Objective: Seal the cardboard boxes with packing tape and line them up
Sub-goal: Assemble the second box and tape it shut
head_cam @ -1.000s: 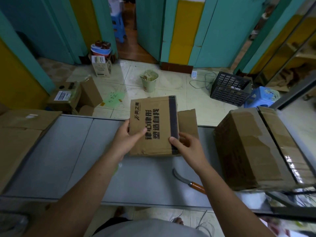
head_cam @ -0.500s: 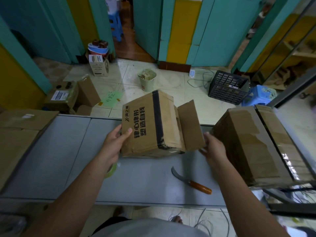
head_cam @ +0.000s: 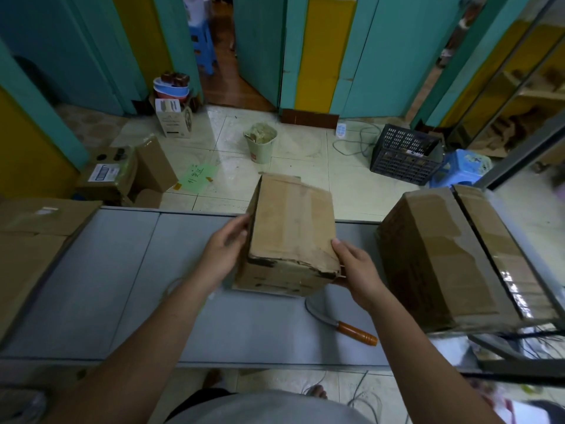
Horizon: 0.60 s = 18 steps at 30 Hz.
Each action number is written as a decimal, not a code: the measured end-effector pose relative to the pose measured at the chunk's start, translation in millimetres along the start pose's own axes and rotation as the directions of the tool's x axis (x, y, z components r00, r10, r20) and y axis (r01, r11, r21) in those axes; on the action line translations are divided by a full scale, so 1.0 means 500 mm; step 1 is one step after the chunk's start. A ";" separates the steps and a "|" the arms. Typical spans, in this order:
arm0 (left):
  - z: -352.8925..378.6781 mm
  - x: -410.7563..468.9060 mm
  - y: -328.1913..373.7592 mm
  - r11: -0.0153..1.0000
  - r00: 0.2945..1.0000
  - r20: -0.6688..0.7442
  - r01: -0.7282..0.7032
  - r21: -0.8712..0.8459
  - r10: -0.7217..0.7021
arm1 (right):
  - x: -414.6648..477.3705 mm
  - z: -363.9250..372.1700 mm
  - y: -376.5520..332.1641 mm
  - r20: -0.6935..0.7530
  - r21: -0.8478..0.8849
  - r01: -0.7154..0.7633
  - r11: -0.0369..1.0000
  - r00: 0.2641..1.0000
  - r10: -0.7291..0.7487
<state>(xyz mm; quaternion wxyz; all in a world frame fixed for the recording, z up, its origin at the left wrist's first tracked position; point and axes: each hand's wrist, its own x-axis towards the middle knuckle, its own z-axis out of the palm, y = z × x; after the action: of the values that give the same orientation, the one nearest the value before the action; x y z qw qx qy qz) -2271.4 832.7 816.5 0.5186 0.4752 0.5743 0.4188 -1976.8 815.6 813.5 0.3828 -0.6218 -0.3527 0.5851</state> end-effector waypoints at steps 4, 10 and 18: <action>0.059 0.000 0.014 0.998 0.996 0.068 0.062 -0.023 -0.060 | -0.021 -0.015 -0.036 -0.087 -0.202 0.103 0.974 0.989 -0.123; 0.170 0.010 0.035 0.983 0.980 0.178 0.111 -0.146 -0.084 | -0.043 -0.095 -0.101 -0.170 -0.598 0.199 0.777 0.915 -0.365; 0.323 -0.010 0.032 0.985 0.961 0.244 0.155 -0.074 -0.133 | -0.084 -0.189 -0.110 -0.217 -0.942 -0.123 0.313 0.933 -0.287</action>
<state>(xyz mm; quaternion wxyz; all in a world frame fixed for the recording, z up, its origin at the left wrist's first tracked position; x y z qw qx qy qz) -2108.9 828.8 815.1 0.6343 0.4543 0.5211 0.3460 -1884.7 797.5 883.9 0.0318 -0.7998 -0.5856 0.1279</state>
